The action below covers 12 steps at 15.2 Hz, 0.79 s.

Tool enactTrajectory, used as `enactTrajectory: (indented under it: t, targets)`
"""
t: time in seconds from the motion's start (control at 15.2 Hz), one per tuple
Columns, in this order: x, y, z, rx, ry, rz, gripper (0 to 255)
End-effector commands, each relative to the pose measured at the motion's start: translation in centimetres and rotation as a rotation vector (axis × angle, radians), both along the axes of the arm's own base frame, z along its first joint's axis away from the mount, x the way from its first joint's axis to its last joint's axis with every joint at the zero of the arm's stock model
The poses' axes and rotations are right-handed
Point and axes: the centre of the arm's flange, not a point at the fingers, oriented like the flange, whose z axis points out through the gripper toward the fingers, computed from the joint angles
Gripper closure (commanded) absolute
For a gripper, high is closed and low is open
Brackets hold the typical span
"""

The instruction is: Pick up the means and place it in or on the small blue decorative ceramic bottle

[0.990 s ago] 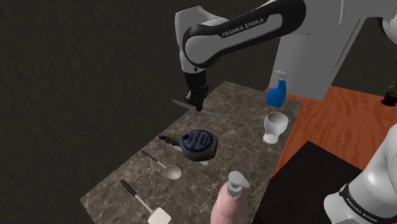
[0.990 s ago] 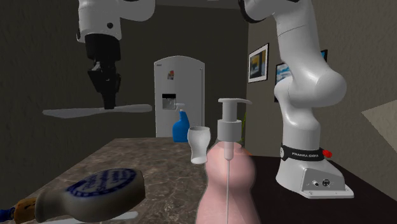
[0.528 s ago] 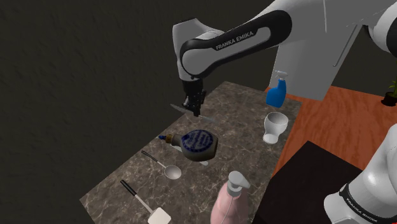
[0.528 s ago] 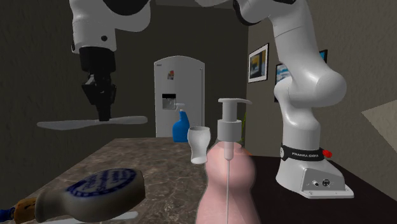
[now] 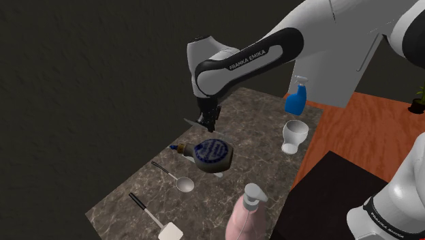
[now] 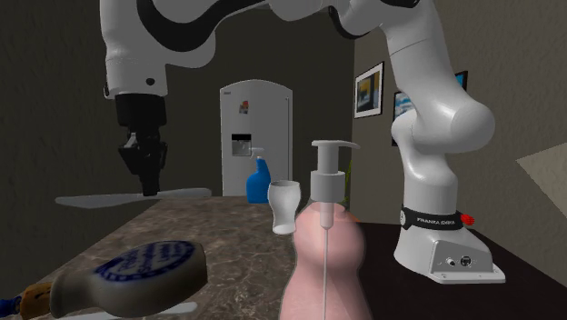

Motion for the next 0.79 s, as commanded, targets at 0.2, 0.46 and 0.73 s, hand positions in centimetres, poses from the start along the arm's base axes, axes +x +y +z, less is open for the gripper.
enactTrajectory:
  t: [0.2,0.46,0.73]
  targets:
    - [-0.03,0.08,-1.92,0.0,0.0,0.0,255]
    - [-0.02,0.08,-1.92,0.0,0.0,0.0,255]
    - [-0.02,0.08,-1.92,0.0,0.0,0.0,0]
